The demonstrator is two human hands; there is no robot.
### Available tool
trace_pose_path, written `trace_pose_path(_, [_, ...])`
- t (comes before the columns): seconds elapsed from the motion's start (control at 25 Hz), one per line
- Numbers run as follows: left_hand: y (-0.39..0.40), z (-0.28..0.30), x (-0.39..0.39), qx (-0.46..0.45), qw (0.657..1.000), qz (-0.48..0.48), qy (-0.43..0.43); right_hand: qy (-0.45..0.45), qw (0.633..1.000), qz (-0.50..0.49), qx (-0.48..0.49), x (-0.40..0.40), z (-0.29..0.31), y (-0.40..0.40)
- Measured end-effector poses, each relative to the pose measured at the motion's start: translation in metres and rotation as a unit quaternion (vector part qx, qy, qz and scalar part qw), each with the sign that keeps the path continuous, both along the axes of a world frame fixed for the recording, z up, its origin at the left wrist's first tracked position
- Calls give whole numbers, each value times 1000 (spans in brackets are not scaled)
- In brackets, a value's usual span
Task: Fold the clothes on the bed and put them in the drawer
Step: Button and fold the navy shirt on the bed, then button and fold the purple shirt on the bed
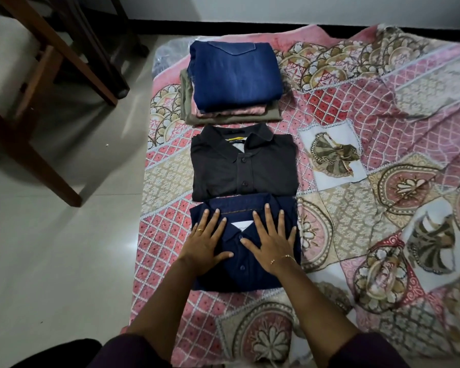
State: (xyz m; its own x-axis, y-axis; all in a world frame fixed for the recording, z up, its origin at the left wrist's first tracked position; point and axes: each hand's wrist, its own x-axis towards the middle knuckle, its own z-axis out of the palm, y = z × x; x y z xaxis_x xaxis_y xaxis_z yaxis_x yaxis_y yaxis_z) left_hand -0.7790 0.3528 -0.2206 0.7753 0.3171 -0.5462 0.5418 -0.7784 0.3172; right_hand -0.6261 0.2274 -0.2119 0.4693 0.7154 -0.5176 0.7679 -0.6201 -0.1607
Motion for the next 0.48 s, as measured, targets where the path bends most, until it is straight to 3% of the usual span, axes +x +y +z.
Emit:
trace_pose_path(0.2, [3,45,19,32,998,16,60,17,999,-20,44,4,32,-4])
trace_pose_path(0.48, [-18,171,42,98,988,-8,-121,-73,983,-97,136,-5,144,-37])
